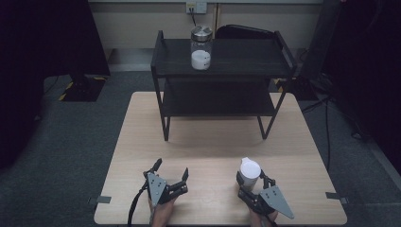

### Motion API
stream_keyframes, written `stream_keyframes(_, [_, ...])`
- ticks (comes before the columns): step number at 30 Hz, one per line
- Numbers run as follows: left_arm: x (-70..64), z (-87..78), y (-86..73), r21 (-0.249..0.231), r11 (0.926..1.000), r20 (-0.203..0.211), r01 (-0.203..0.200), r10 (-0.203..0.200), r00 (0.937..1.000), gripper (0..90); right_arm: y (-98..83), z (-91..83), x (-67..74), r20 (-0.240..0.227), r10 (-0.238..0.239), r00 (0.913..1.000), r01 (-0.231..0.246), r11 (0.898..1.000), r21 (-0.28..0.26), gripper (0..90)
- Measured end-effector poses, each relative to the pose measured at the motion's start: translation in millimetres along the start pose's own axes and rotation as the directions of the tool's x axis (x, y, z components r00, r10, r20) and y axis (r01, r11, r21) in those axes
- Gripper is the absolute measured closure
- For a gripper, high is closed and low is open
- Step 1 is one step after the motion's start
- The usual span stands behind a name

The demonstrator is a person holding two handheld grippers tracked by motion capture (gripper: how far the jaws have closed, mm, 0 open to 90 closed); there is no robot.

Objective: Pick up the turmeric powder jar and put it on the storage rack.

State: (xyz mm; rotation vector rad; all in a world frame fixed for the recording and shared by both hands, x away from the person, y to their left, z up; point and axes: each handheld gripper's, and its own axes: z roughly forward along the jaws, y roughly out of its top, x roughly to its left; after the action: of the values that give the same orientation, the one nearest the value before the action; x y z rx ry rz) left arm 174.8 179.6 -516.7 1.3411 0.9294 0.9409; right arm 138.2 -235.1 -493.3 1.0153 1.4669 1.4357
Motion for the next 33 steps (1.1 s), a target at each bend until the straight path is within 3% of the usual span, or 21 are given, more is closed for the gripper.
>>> stream_keyframes(14, [-0.2, 0.0, 0.1, 0.000, 1.0000, -0.001, 0.000, 0.000, 1.0000, 2.6, 15.1, -1.7, -8.8, -0.042, 0.009, 0.9991, -0.009, 1.000, 0.003, 30.3])
stream_keyframes(24, [-0.2, 0.0, 0.1, 0.001, 1.0000, -0.001, -0.001, 0.001, 1.0000, 2.6, 37.8, 5.6, -18.0, -0.090, -0.002, 0.9959, 0.004, 1.000, 0.022, 30.3])
stream_keyframes(33, [-0.2, 0.0, 0.1, 0.001, 1.0000, -0.001, -0.001, 0.001, 1.0000, 2.7, 62.1, 12.0, -29.1, -0.136, -0.022, 0.9905, 0.023, 1.000, 0.006, 30.3])
